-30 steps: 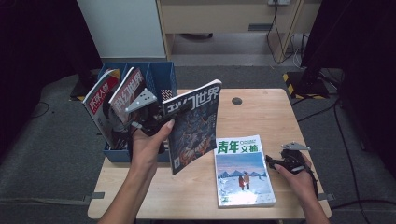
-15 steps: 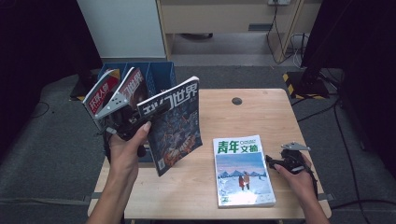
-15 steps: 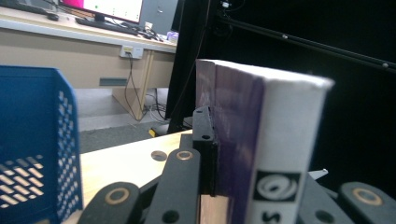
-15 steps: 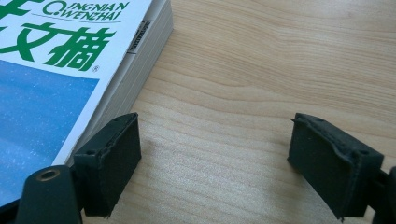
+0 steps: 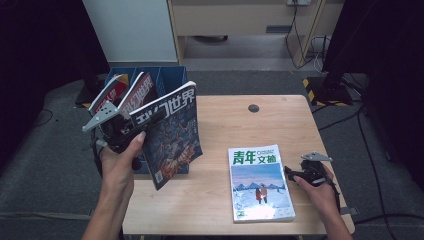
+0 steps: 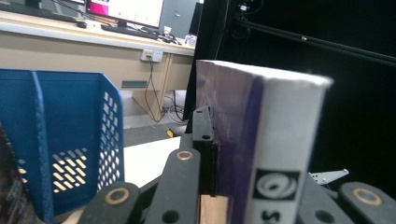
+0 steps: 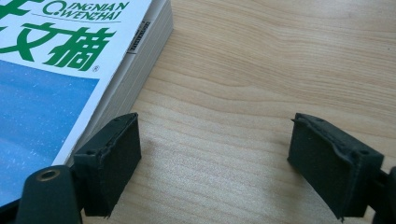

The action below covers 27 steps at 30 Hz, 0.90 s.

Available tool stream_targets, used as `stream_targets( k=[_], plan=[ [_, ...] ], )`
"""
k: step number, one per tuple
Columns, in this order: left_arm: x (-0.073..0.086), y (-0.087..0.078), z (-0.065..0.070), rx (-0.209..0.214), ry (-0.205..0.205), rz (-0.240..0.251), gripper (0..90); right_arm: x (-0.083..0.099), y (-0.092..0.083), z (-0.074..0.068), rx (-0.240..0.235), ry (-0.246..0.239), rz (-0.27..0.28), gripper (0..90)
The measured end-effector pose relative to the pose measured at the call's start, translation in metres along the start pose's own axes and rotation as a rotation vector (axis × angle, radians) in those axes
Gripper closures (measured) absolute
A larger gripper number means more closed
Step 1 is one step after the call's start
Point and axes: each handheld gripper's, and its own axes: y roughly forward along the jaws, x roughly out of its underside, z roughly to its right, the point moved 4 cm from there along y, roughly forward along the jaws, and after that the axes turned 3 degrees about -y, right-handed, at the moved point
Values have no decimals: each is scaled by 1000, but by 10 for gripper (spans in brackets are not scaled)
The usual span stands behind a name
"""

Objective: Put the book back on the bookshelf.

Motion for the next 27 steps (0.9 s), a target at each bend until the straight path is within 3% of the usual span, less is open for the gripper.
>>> stream_targets(
  k=[12, 20, 27],
  plan=[
    [-10, -19, -16, -58, -4, 26, 819, 0, 0, 0, 0, 0, 0, 169],
    [-17, -26, -28, -106, 14, 30, 819, 0, 0, 0, 0, 0, 0, 169],
    [-24, -30, -44, -158, 5, 41, 819, 0, 0, 0, 0, 0, 0, 168]
  ],
)
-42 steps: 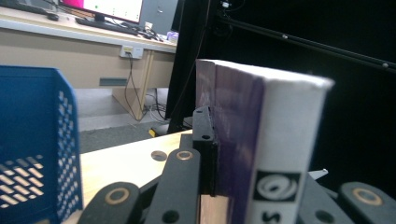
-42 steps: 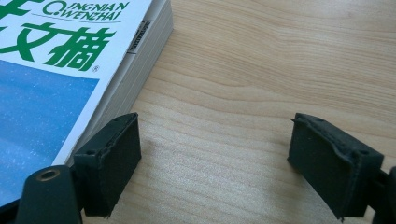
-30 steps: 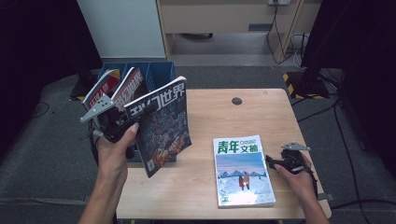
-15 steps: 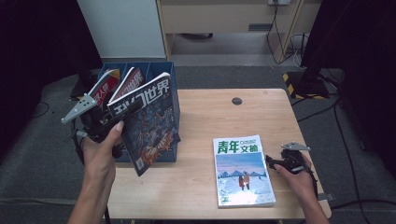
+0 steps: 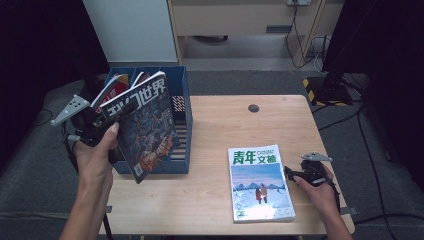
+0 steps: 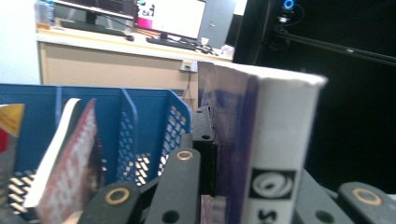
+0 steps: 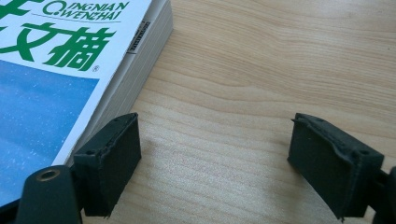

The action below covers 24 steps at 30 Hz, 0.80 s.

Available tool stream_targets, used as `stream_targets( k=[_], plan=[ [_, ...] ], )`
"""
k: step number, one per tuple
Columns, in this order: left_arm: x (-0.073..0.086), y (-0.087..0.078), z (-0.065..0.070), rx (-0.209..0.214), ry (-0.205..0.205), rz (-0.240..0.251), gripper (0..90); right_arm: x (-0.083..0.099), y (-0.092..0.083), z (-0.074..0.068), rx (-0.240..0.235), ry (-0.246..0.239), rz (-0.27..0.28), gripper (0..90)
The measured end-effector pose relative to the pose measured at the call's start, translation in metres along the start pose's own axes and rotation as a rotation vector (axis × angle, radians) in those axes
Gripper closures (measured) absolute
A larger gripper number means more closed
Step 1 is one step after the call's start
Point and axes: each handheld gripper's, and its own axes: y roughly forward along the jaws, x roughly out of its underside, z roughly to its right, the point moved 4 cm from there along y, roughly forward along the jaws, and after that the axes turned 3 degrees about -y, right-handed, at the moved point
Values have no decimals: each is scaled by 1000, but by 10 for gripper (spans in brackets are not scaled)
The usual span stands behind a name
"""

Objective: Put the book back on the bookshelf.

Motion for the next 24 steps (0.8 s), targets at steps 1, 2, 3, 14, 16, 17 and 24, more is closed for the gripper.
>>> stream_targets(
  k=[1, 2, 3, 14, 16, 17, 24],
  plan=[
    [0, 0, -2, -6, 1, 1, 819, 0, 0, 0, 0, 0, 0, 168],
    [-1, 0, -4, -14, 1, 3, 819, 0, 0, 0, 0, 0, 0, 168],
    [-1, 0, -6, -21, 3, 3, 819, 0, 0, 0, 0, 0, 0, 169],
    [-2, 3, -19, -57, -8, 1, 819, 0, 0, 0, -1, -4, -1, 168],
    [-2, 4, -21, -62, -10, 1, 819, 0, 0, 0, 0, 0, 0, 168],
    [-3, 4, -22, -65, -13, 4, 819, 0, 0, 0, 0, 0, 0, 168],
    [-6, 7, -29, -91, -21, 9, 819, 0, 0, 0, 0, 0, 0, 168]
  ],
)
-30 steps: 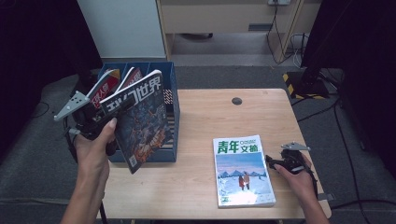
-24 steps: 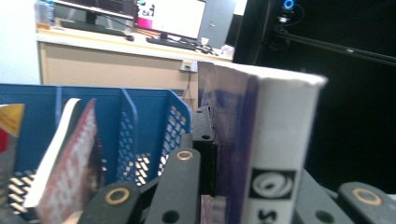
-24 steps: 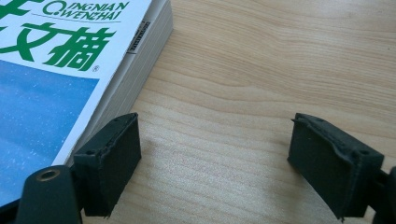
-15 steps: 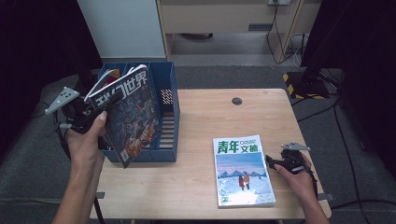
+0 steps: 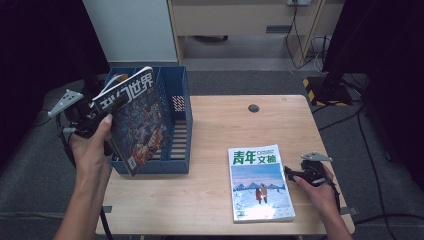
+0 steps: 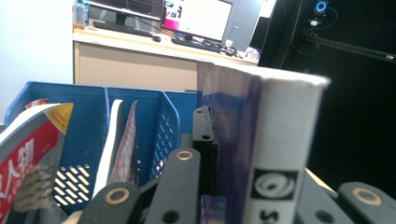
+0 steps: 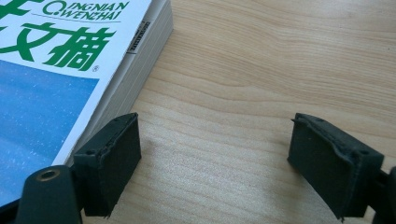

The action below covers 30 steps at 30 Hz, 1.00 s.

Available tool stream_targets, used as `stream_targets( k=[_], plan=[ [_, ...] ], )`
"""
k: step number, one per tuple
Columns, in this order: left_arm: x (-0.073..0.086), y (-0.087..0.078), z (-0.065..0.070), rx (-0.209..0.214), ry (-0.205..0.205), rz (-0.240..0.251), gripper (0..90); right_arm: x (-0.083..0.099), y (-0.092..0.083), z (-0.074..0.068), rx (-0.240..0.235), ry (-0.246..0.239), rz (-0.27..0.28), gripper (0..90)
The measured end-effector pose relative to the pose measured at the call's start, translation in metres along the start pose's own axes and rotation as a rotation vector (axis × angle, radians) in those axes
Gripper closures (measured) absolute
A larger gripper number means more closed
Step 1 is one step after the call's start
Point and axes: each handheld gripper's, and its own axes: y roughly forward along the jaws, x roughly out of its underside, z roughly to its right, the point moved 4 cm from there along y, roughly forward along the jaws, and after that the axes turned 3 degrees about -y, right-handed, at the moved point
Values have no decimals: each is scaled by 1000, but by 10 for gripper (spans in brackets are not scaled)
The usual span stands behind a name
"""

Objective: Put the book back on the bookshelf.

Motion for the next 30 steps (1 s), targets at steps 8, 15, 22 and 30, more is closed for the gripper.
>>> stream_targets(
  k=[8, 15, 22, 30],
  plan=[
    [-3, 1, -5, -26, 6, 5, 819, 0, 0, 0, 0, 0, 0, 168],
    [-7, -3, -7, -38, 7, 8, 819, 0, 0, 0, 0, 0, 0, 168],
    [-11, -4, -12, -59, 15, 16, 819, 0, 0, 0, 0, 0, 0, 168],
    [-8, 8, -18, -111, 37, 26, 819, 0, 0, 0, 0, 0, 0, 168]
  ],
)
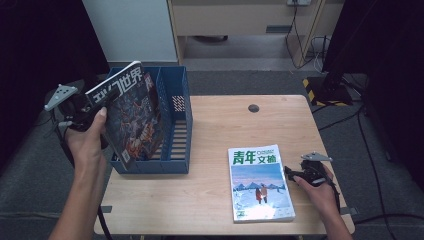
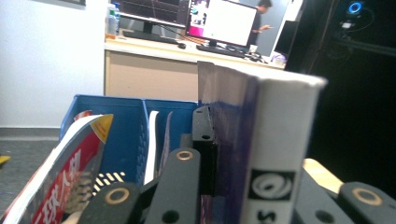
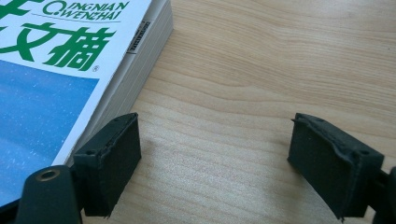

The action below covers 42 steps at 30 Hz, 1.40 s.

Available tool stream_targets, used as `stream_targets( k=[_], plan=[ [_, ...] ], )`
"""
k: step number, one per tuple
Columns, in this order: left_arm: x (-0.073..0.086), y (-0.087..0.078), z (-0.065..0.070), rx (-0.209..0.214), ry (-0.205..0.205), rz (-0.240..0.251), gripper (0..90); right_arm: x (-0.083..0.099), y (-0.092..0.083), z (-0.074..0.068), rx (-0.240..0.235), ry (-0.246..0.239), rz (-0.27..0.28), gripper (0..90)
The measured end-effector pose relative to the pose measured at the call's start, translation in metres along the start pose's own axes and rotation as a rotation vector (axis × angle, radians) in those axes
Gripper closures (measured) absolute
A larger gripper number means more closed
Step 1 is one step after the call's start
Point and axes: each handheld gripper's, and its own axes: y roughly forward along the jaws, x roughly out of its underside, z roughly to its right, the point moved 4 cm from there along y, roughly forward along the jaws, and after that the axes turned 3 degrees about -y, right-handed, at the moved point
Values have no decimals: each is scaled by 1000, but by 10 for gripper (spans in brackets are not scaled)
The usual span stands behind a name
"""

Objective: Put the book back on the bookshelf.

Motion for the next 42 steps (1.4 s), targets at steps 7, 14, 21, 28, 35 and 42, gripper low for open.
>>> stream_targets(
  k=[7, 14, 21, 28, 35, 42],
  plan=[
    [4, 13, -6, -25, 3, 15, 818, 0, 0, 0, 0, 0, 0, 168],
    [6, 23, -5, -26, 9, 38, 818, 0, 0, 0, 0, 0, 0, 168],
    [10, 32, 0, -23, 10, 47, 818, 0, 0, 0, 0, 0, 0, 168],
    [15, 37, -1, -39, 23, 52, 818, 0, 0, 0, 0, 0, 0, 168],
    [14, 40, -3, -50, 38, 66, 818, 0, 0, 0, -1, 0, 0, 168],
    [18, 47, -2, -54, 45, 61, 817, 0, 0, 0, -1, 0, 0, 168]
  ],
)
